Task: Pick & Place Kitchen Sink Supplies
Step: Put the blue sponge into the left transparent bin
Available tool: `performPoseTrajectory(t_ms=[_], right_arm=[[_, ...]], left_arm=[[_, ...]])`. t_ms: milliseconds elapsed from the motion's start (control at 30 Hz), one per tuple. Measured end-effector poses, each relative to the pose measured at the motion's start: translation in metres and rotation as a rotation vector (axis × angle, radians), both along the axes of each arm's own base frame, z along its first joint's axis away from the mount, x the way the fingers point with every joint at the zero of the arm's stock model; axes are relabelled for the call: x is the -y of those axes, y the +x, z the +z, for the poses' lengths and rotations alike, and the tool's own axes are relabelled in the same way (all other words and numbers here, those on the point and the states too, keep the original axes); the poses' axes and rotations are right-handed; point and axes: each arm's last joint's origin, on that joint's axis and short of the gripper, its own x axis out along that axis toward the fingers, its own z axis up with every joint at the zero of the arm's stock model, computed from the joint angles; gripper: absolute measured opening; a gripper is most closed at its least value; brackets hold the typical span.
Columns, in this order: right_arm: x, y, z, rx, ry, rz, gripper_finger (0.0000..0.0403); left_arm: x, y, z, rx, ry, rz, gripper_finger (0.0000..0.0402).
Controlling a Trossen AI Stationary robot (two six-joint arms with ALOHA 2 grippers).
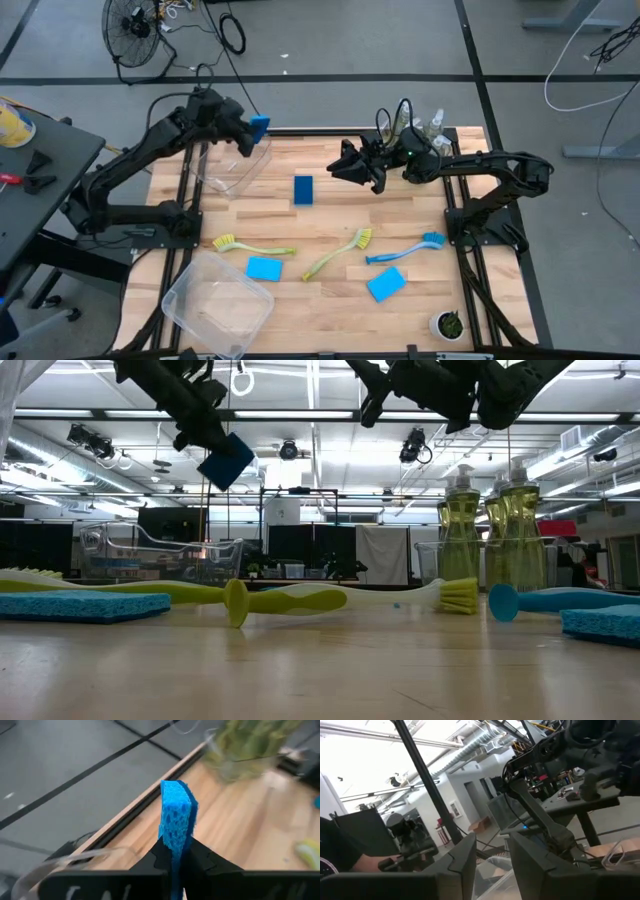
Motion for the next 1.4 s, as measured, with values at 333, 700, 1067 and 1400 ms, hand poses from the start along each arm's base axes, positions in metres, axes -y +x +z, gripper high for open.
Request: performPoseTrajectory(t_ms=[333,700,1067,1400], right_arm=[[0.000,0.000,-0.001,-0.001,-0.015,-0.005,0.0121],[0.001,0.001,-0.002,-0.007,-0.026,-0.037,0.0121],[0.003,0.002,-0.005,-0.028,-0.004,-0.096,0.0121],[0.006,0.005,-0.016,-0.137,0.025,-0.176,0.0121]], left_arm=[[-0.014,-0.016,-0.016,-0.138,-0.093,0.257,0.0018],[-0.034,-0.007,-0.047,-0.287,-0.186,0.316,0.0028],[-0.032,-0.011,-0.057,-0.396,-0.258,0.370,0.0090],[-0.029,-0.009,-0.057,-0.340,-0.323,0.328,0.0251]])
